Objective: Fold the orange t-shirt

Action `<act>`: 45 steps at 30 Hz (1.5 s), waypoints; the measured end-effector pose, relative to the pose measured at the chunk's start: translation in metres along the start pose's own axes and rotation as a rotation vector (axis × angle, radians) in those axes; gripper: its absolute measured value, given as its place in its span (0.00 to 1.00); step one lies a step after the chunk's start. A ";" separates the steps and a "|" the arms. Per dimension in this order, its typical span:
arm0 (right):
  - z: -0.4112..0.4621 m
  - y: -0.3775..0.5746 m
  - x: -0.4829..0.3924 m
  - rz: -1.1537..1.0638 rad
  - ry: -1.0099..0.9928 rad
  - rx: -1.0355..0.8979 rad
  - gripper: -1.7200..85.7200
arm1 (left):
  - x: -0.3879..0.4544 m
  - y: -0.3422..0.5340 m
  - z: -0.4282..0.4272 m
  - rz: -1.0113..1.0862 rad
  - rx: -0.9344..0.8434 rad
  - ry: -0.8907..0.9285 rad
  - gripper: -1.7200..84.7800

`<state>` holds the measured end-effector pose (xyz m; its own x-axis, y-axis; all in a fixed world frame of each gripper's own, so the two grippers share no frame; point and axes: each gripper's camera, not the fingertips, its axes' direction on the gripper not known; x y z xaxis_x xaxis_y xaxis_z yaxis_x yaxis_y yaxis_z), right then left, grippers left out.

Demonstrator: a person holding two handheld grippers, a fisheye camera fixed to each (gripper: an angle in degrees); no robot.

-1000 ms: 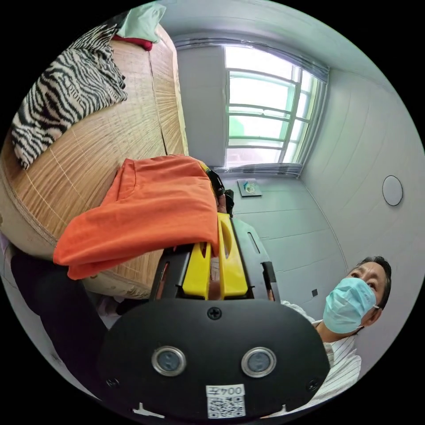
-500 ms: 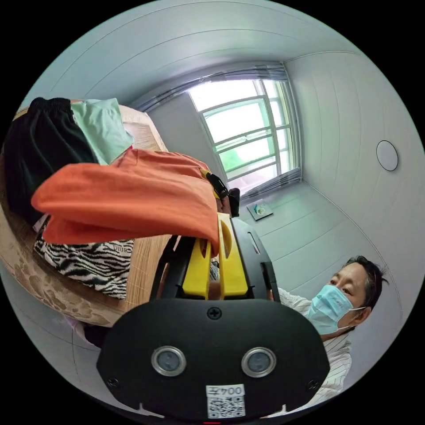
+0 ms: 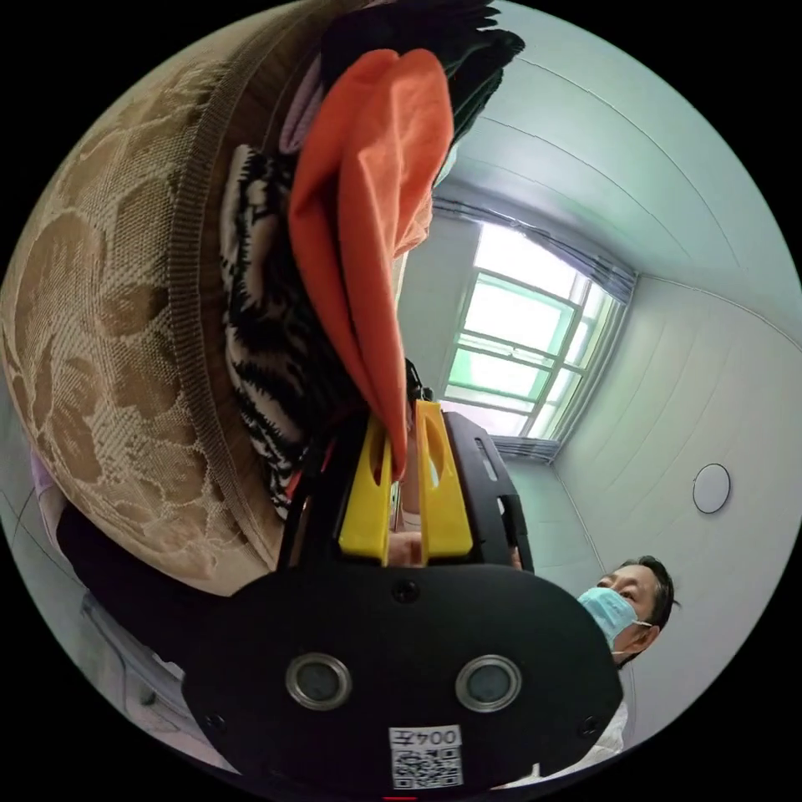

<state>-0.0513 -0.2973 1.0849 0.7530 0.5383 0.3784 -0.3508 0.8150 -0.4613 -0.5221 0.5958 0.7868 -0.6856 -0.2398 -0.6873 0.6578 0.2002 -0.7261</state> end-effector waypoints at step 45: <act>0.033 0.119 0.011 -0.101 -0.077 -0.094 0.15 | 0.002 0.011 -0.039 -0.199 0.071 0.010 0.11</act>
<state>-0.1029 -0.1874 1.0610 0.7356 0.4724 0.4856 -0.2193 0.8442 -0.4892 -0.5284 0.6350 0.7762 -0.8069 -0.2582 -0.5313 0.5297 0.0821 -0.8442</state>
